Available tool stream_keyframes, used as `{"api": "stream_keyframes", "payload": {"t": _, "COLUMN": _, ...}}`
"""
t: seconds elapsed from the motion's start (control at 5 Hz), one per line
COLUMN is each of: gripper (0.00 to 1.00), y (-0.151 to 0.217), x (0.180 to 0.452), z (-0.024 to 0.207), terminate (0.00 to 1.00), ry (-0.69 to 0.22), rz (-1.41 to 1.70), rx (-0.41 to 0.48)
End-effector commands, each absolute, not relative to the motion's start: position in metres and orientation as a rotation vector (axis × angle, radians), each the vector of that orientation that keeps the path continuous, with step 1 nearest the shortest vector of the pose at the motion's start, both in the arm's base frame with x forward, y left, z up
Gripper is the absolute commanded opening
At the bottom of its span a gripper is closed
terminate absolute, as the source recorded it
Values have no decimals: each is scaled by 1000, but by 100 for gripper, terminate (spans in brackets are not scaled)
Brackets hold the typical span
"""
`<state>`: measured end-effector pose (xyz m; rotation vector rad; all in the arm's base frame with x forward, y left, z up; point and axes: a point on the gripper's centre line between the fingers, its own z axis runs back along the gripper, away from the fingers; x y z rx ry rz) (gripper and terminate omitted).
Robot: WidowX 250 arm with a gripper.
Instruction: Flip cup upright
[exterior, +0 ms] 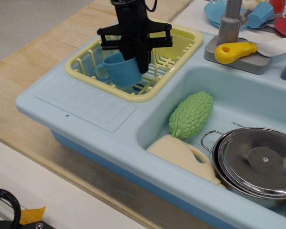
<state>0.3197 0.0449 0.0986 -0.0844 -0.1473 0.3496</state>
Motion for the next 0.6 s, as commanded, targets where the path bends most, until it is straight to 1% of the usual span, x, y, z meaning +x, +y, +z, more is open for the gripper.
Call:
{"api": "stream_keyframes", "payload": {"t": 0.0, "gripper": 0, "y": 35, "x": 328, "z": 125, "terminate": 0, "ry": -327, "rz": 253, "rx": 3}}
{"api": "stream_keyframes", "payload": {"t": 0.2, "gripper": 0, "y": 32, "x": 330, "z": 122, "terminate": 0, "ry": -423, "rz": 206, "rx": 47}}
{"api": "stream_keyframes", "payload": {"t": 0.4, "gripper": 100, "y": 34, "x": 328, "z": 112, "terminate": 0, "ry": -472, "rz": 209, "rx": 33}}
